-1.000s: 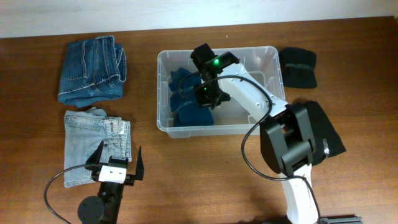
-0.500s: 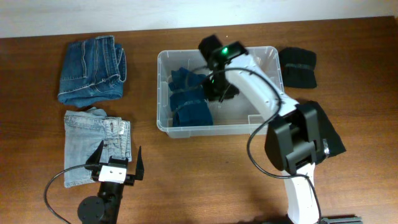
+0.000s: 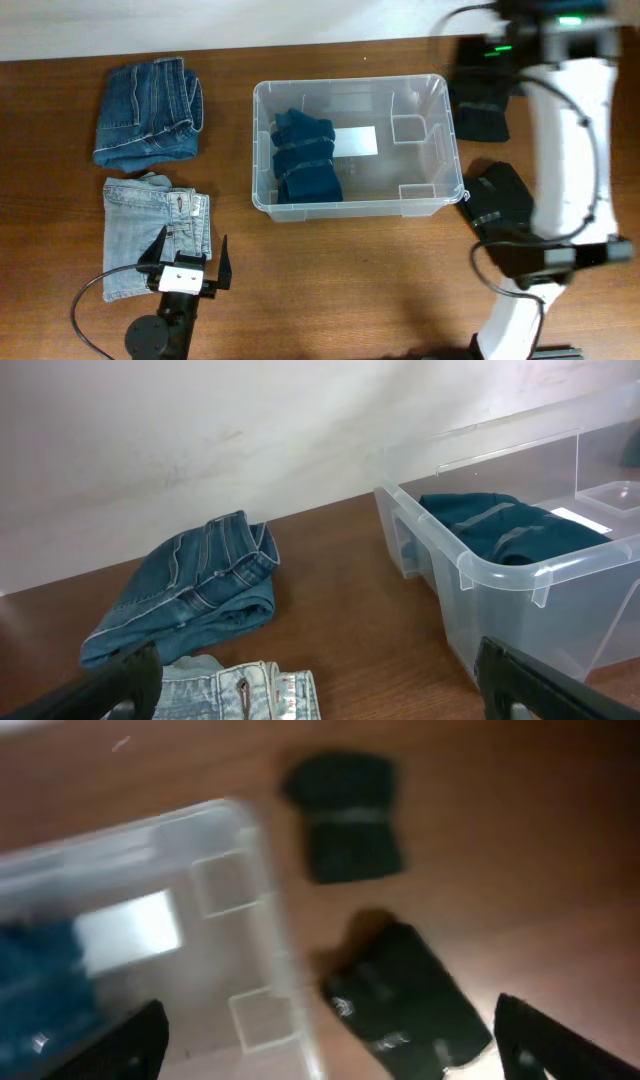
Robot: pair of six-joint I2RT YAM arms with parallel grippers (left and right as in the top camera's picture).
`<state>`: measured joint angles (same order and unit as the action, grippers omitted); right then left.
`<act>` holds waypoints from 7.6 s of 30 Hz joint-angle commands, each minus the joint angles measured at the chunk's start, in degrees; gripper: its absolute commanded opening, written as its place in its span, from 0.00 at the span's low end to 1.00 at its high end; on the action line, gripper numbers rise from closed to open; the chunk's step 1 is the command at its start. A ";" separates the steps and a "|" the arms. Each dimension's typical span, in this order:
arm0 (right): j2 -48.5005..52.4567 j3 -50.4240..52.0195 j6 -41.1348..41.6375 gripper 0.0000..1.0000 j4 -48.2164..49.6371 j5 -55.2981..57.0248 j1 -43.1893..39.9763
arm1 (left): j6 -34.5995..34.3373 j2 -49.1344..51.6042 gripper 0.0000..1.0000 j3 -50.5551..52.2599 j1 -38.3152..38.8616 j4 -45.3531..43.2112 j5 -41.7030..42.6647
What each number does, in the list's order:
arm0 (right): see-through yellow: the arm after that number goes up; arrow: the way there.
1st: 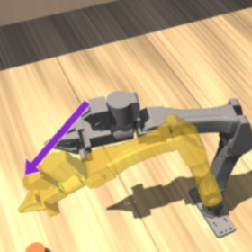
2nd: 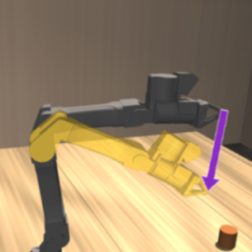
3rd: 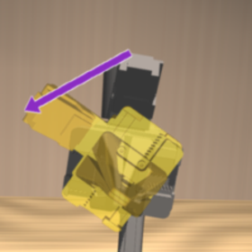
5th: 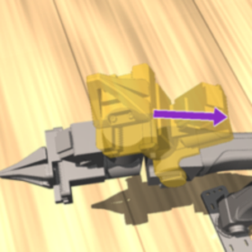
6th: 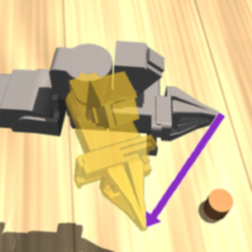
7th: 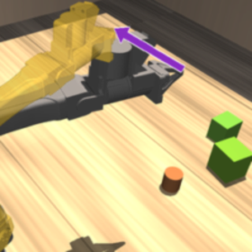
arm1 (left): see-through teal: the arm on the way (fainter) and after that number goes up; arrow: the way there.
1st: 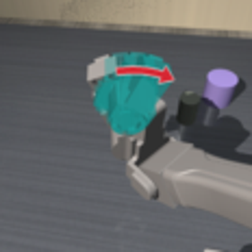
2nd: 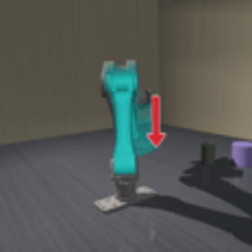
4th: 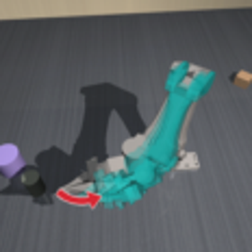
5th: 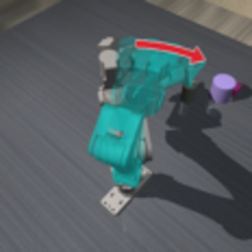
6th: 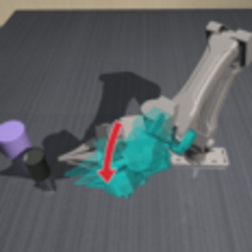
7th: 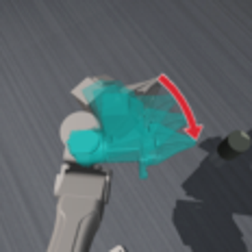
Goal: Pack container
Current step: 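Move the right gripper back to the black banded bundle, then grasp the black banded bundle with the right gripper, then lift the black bundle and carry it over the bin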
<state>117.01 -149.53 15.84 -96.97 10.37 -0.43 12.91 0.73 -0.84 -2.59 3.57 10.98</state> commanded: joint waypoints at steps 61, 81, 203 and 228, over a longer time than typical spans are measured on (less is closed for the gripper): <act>-2.54 72.94 3.15 0.21 60.22 -20.81 -37.88 | 0.90 -0.39 0.99 0.33 -0.09 -0.02 0.66; -4.92 51.58 -18.56 0.99 46.21 -18.45 -38.77 | 0.90 -0.39 0.99 0.33 -0.09 -0.02 0.66; -1.14 36.37 35.65 0.04 30.10 -12.94 18.34 | 0.90 -0.39 0.99 0.33 -0.09 -0.02 0.66; -1.14 55.65 27.41 0.60 49.22 -17.18 18.43 | 0.90 -0.39 0.99 0.33 -0.09 -0.02 0.66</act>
<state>116.55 -94.19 45.10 -47.94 -6.72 17.45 12.91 0.73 -0.84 -2.61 3.57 10.98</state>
